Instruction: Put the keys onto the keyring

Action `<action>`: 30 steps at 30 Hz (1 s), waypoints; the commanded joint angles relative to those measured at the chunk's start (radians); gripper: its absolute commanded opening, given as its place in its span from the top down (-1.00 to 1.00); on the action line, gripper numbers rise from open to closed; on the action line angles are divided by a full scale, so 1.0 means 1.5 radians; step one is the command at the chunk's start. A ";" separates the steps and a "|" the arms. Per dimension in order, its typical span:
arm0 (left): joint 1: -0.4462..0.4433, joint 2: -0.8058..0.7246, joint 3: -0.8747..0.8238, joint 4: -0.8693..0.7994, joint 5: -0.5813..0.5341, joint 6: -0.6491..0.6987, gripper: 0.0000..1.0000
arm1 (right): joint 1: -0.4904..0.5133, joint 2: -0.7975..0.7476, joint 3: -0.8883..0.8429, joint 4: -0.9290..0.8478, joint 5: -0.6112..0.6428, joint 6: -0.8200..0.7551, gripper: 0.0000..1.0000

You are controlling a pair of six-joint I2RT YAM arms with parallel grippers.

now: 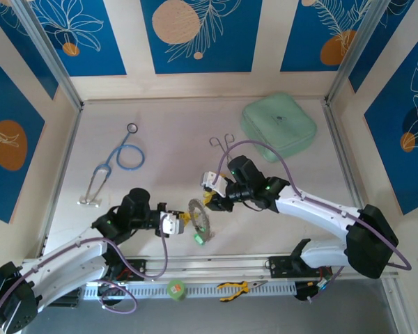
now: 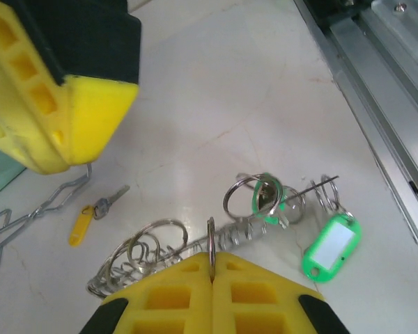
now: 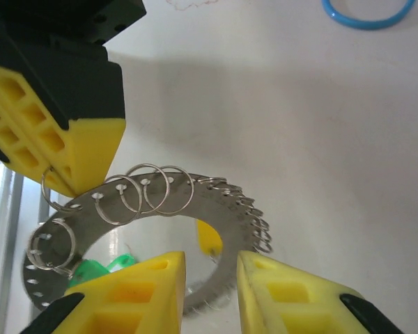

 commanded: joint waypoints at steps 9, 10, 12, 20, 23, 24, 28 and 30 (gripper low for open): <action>-0.009 -0.013 -0.003 -0.006 -0.033 0.059 1.00 | -0.004 0.024 0.001 0.048 -0.125 0.329 0.44; -0.010 -0.014 -0.006 -0.001 -0.035 0.059 1.00 | -0.007 0.035 0.009 0.040 -0.130 0.392 0.45; -0.011 -0.017 -0.009 0.007 -0.040 0.059 1.00 | -0.017 0.063 0.037 0.002 -0.139 0.494 0.46; -0.011 -0.019 -0.017 0.017 -0.046 0.060 1.00 | -0.003 0.104 0.044 0.026 -0.163 0.738 0.44; -0.011 -0.019 -0.017 0.021 -0.046 0.058 1.00 | 0.006 0.118 0.035 0.029 -0.150 0.750 0.41; -0.010 -0.019 -0.017 0.023 -0.046 0.058 1.00 | 0.007 0.123 0.031 0.033 -0.148 0.750 0.39; -0.011 -0.016 -0.017 0.025 -0.045 0.058 1.00 | 0.024 0.145 0.027 0.049 -0.152 0.752 0.35; -0.011 -0.018 -0.018 0.027 -0.046 0.058 1.00 | 0.031 0.152 0.028 0.055 -0.156 0.753 0.33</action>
